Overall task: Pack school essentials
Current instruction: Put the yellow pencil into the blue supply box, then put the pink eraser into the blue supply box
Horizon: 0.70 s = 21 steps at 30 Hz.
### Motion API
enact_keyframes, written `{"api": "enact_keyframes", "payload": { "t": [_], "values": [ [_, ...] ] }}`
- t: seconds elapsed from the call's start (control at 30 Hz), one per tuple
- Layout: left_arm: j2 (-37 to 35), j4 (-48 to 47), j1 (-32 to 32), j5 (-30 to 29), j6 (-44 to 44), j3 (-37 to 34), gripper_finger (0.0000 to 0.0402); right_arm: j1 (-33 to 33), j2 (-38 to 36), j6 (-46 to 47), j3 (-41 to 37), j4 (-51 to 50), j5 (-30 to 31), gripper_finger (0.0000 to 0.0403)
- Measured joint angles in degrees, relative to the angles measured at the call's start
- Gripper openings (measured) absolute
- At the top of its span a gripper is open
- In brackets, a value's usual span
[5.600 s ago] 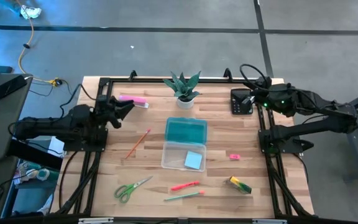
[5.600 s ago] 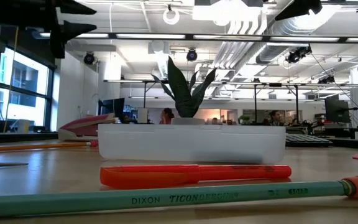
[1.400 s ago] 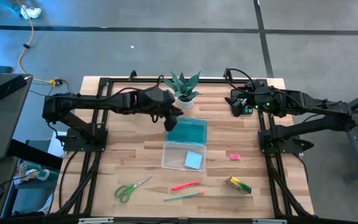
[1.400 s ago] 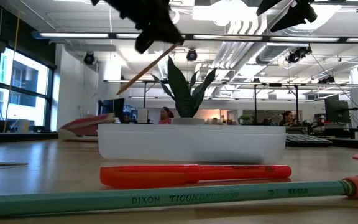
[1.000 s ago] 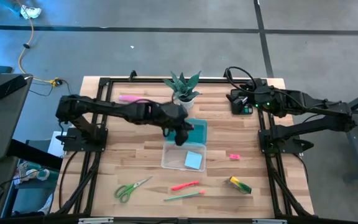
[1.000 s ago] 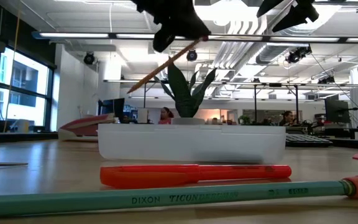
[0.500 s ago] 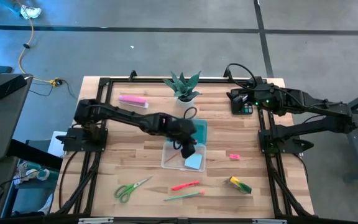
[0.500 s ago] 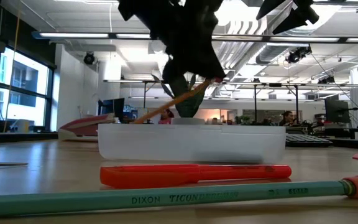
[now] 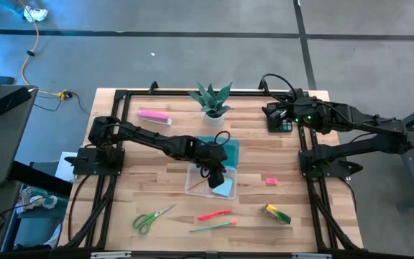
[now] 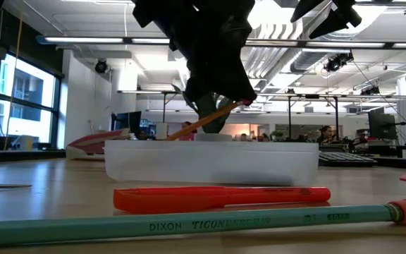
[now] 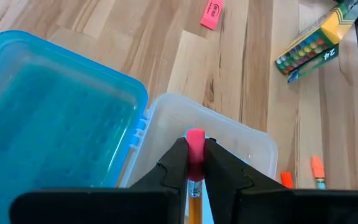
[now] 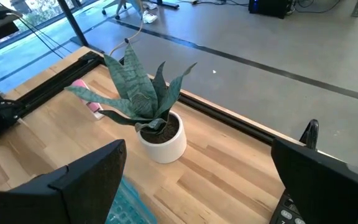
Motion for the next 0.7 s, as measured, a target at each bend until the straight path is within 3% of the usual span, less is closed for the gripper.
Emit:
{"api": "enact_keyframes", "payload": {
  "t": [0.4, 0.7],
  "values": [
    [-0.3, 0.0, 0.5, 2.3, 0.4, 0.0, 0.0128, 0.0, 0.0, 0.0, 0.0, -0.1, 0.1, 0.0391],
    [-5.9, -0.9, 4.6, 6.4, -0.5, 0.0, 0.0129, 0.0, 0.0, -2.4, 0.0, 0.2, -3.4, 0.0391]
  ]
}}
